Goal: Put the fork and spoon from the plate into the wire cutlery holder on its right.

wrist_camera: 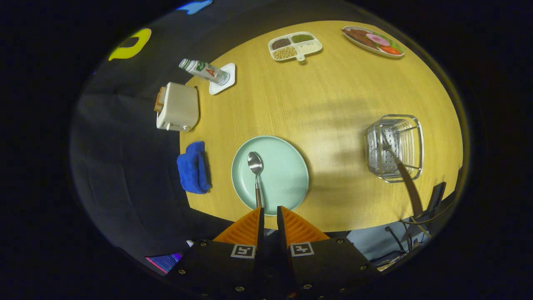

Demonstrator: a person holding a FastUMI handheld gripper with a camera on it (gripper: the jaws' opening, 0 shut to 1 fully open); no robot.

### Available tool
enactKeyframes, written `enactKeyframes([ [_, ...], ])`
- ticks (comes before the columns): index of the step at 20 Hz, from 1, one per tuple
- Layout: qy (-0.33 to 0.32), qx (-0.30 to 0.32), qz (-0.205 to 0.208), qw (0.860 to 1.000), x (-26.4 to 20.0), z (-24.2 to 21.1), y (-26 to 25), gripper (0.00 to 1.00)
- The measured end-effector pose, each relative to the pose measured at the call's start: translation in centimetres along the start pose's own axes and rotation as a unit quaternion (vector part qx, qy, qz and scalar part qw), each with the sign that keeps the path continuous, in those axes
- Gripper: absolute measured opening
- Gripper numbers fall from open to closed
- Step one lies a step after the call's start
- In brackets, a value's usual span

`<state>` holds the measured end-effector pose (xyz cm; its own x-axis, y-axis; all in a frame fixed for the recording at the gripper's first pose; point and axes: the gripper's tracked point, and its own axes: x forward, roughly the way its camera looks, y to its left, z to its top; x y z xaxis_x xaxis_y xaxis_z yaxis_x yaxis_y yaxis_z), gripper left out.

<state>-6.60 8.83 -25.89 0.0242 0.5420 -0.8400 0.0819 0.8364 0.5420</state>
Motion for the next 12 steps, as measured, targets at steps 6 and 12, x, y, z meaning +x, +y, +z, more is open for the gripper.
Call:
enactKeyframes([
  [6, 0.021, -0.016, -0.020, 0.999, 7.6, -1.2, 2.4, 0.16],
  [12, 0.044, -0.041, -0.064, 0.996, 12.7, -2.4, 1.6, 0.16],
])
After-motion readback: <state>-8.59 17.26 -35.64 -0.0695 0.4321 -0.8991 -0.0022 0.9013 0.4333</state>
